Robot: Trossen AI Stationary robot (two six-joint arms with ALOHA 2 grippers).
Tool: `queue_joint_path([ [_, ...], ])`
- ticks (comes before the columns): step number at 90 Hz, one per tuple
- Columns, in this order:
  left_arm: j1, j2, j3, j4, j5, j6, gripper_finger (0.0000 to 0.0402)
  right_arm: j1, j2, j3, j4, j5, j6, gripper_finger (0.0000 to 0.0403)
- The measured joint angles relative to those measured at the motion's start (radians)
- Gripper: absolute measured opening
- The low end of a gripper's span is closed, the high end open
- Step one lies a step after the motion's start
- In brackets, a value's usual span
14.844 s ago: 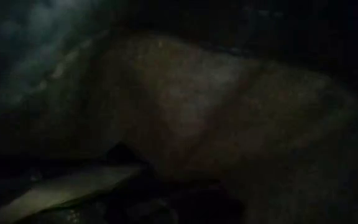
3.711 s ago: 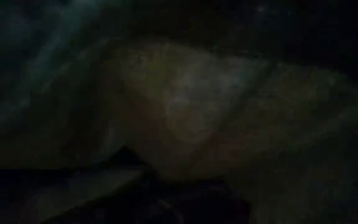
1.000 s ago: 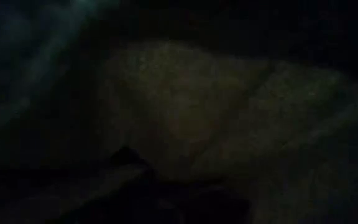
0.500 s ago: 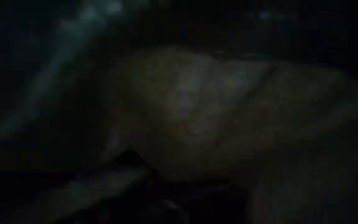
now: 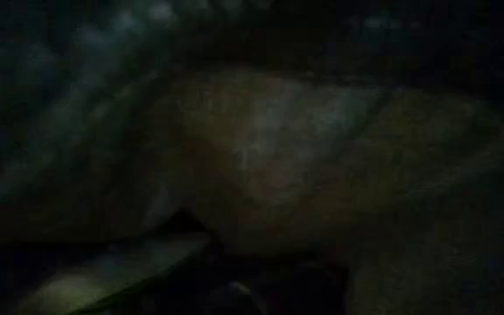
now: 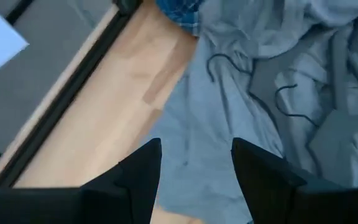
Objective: Hang clothes
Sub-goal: Put the gray t-shirt on the gray hanger
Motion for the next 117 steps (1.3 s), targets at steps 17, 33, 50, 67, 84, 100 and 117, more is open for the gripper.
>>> queue_joint_path([
  [17,0.0,0.044,0.0,0.009,0.023,0.074,0.018,0.064,-0.111,0.0,-0.08,0.001,0.092,0.0238],
  [33,-0.001,0.104,0.0,0.032,0.06,0.117,0.018,0.244,-0.184,-0.054,-0.065,0.003,0.253,0.0235],
  [50,-0.043,0.137,0.0,-0.007,0.085,0.109,0.018,0.511,-0.273,-0.373,0.305,0.066,0.626,0.0233],
  [67,-0.151,0.115,-0.009,-0.09,0.084,0.006,0.018,0.723,-0.214,-0.595,0.752,0.089,0.918,0.0232],
  [84,-0.326,0.013,-0.154,-0.05,0.075,-0.14,0.018,0.859,-0.085,-0.616,0.791,0.154,0.96,0.0232],
  [100,-0.47,-0.088,-0.302,0.065,0.048,-0.399,0.018,0.93,0.025,-0.616,0.823,0.16,0.992,0.0232],
  [117,-0.594,-0.12,-0.422,0.234,0.048,-0.582,0.018,1.001,0.067,-0.616,0.856,0.151,1.018,0.0232],
])
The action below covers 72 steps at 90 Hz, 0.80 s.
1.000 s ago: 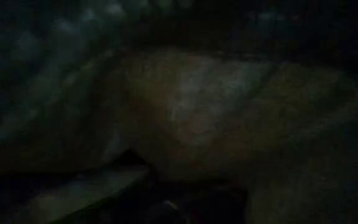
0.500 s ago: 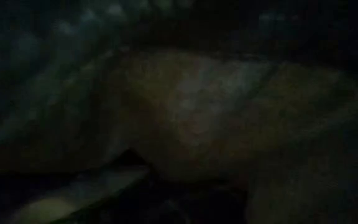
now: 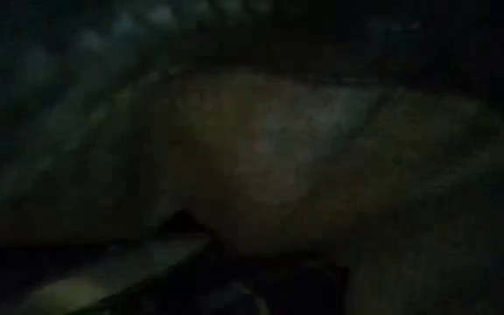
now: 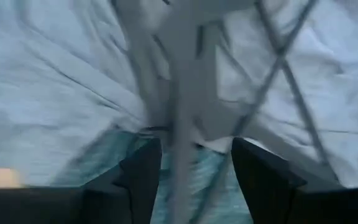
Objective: Hang clothes
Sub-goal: Put the gray t-shirt on the gray hanger
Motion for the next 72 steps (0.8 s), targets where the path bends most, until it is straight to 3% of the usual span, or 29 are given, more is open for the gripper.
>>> queue_joint_path([
  [22,-0.036,0.014,0.02,-0.012,0.017,-0.041,0.018,0.126,-0.032,0.001,0.0,0.095,0.031,0.0232],
  [43,-0.164,0.01,0.022,-0.037,-0.112,-0.067,0.018,0.186,-0.031,0.0,-0.085,0.229,0.07,0.0232],
  [51,-0.219,0.022,0.008,0.052,-0.133,-0.081,0.018,0.193,-0.031,0.0,-0.106,0.302,0.123,0.0232],
  [65,-0.278,0.037,-0.057,0.216,-0.251,-0.143,0.018,0.167,-0.028,0.0,-0.112,0.305,0.136,0.0232],
  [72,-0.281,0.046,-0.096,0.301,-0.26,-0.172,0.018,0.153,-0.002,0.001,-0.094,0.306,0.137,0.0232],
])
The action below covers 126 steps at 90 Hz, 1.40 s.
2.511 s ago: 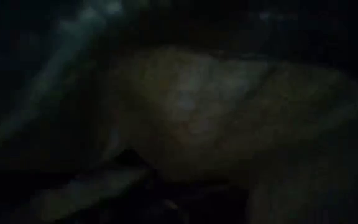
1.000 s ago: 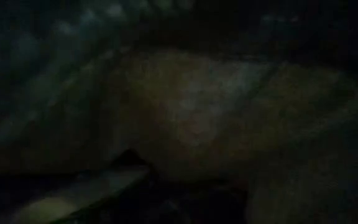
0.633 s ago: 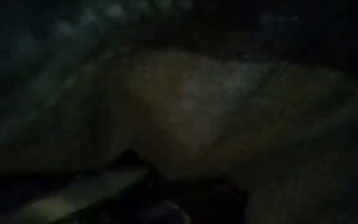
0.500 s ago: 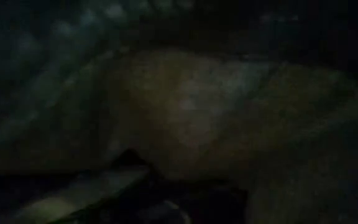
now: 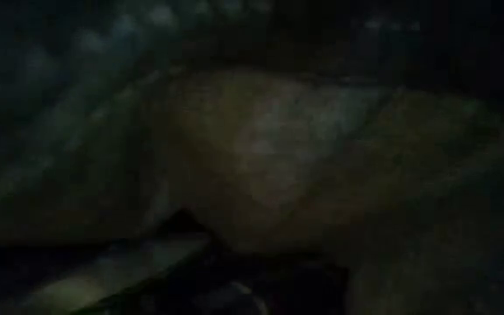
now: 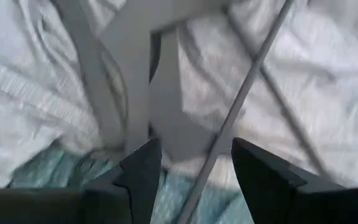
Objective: Hang clothes
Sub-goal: Put the gray t-shirt on the gray hanger
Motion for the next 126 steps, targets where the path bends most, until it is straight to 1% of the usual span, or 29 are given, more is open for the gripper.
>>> queue_joint_path([
  [6,-0.01,0.013,-0.032,0.036,0.002,-0.023,0.018,-0.016,0.029,-0.001,0.024,-0.006,-0.002,0.0232],
  [14,-0.032,0.035,-0.068,0.15,0.03,-0.03,0.018,-0.035,0.067,-0.001,0.097,-0.01,-0.018,0.0232],
  [26,-0.061,0.097,-0.095,0.248,0.052,-0.015,0.018,-0.056,0.142,-0.001,0.232,-0.077,-0.037,0.0232],
  [32,-0.066,0.131,-0.1,0.264,0.051,-0.014,0.018,-0.062,0.177,0.001,0.264,-0.107,-0.036,0.0232],
  [40,-0.072,0.178,-0.103,0.274,0.051,-0.012,0.018,-0.064,0.215,0.0,0.256,-0.111,-0.02,0.0232],
  [58,-0.074,0.259,-0.102,0.288,0.05,0.017,0.018,-0.064,0.221,-0.001,0.273,-0.121,-0.026,0.0232],
  [64,-0.074,0.276,-0.101,0.294,0.047,0.037,0.018,-0.064,0.221,-0.001,0.295,-0.139,-0.033,0.0232],
  [76,-0.075,0.306,-0.1,0.325,0.04,0.084,0.018,-0.063,0.233,-0.001,0.335,-0.14,-0.005,0.0232],
  [82,-0.075,0.325,-0.101,0.345,0.027,0.102,0.018,-0.062,0.259,0.0,0.396,-0.139,0.003,0.0232],
  [100,-0.074,0.346,-0.1,0.363,0.018,0.106,0.018,-0.061,0.314,-0.001,0.468,-0.154,0.042,0.0229],
  [106,-0.074,0.342,-0.101,0.362,0.015,0.106,0.018,-0.061,0.316,-0.001,0.494,-0.167,0.042,0.0217],
  [114,-0.074,0.339,-0.101,0.36,0.014,0.106,0.018,-0.06,0.316,-0.001,0.519,-0.191,0.027,0.0184],
  [120,-0.074,0.339,-0.101,0.359,0.013,0.106,0.018,-0.057,0.316,-0.001,0.518,-0.209,0.019,0.0146],
  [126,-0.074,0.34,-0.101,0.359,0.012,0.102,0.018,-0.056,0.316,-0.001,0.516,-0.219,0.016,0.0096],
])
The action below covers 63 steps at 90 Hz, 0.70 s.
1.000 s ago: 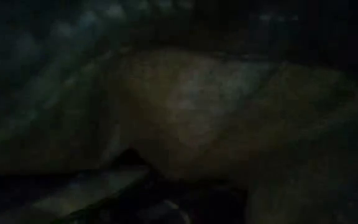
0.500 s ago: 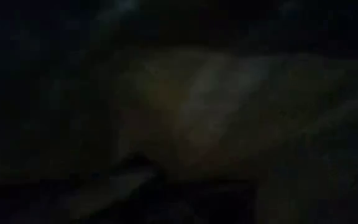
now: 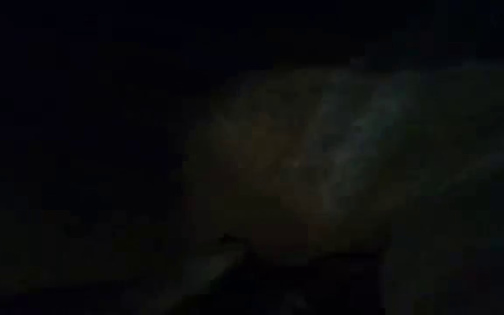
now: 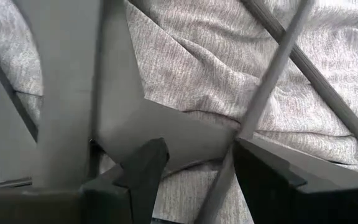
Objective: Hang clothes
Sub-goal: Put the gray t-shirt on the gray hanger
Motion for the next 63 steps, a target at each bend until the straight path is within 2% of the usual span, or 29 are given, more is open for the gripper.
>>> queue_joint_path([
  [8,0.0,0.0,0.002,-0.004,-0.001,-0.031,0.018,0.0,-0.005,0.005,0.026,-0.013,-0.015,0.0037],
  [24,0.001,-0.02,0.056,-0.063,0.03,-0.046,0.018,0.001,-0.044,0.067,-0.099,-0.006,-0.093,0.0034],
  [38,0.001,-0.106,0.195,-0.302,0.069,0.003,0.018,-0.001,-0.144,0.141,-0.372,-0.003,-0.16,0.0034],
  [51,0.006,-0.188,0.363,-0.612,0.066,0.081,0.018,-0.007,-0.287,0.229,-0.657,0.005,-0.219,0.0033],
  [63,0.048,-0.25,0.502,-0.828,0.04,0.116,0.018,-0.009,-0.436,0.312,-0.923,0.087,-0.257,0.0033],
])
